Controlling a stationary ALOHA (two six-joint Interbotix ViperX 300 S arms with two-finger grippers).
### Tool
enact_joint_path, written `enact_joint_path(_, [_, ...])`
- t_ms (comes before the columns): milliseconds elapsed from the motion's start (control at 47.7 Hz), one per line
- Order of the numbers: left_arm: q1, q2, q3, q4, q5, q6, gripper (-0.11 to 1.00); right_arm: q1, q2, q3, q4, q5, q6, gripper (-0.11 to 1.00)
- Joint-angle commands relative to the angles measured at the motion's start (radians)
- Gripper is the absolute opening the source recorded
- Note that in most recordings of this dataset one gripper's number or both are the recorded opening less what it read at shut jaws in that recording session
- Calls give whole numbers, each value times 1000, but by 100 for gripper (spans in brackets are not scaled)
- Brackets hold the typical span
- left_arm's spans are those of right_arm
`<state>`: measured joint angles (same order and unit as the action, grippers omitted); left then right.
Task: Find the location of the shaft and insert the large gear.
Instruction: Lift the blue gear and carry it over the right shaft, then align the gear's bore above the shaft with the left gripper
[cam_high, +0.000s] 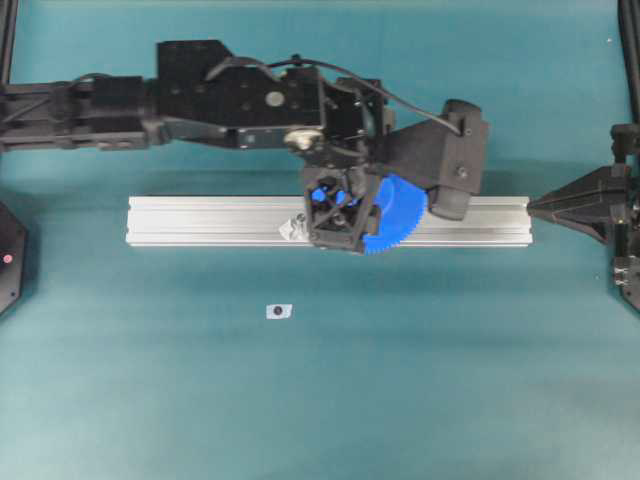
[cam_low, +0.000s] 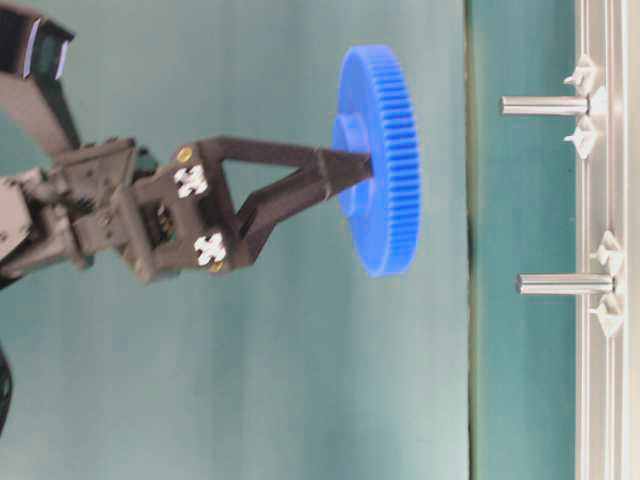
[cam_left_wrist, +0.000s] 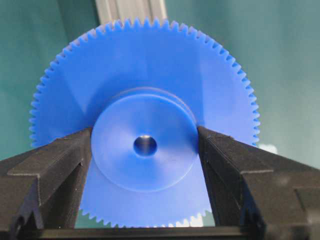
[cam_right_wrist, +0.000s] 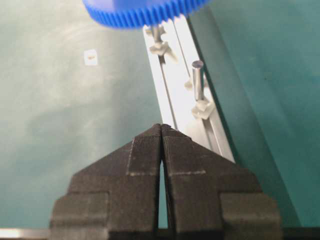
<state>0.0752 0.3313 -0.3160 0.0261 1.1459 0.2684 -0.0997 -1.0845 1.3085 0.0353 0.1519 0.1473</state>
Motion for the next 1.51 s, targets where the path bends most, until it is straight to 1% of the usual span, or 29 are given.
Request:
enact_joint_path(0, [8,-3,-63,3,9,8,71,-2,5,-11,-2,-6,8,-1])
enact_joint_path(210, [12,57,-123,3,37,17,71,-2,2,-8,-2,-3,8,-1])
enact_joint_path(524, [15,129,-184,3,38,35,71,-2,-14,-6,-2,-6,8,-1])
enact_joint_path(1048, [18,198,-187,3,32,35,71,-2,-18,-3,-3,12,8,-1])
enact_joint_path(1488, [55,201,-181,3,28,46,71,-3,-20,0,-3,12,8,-1])
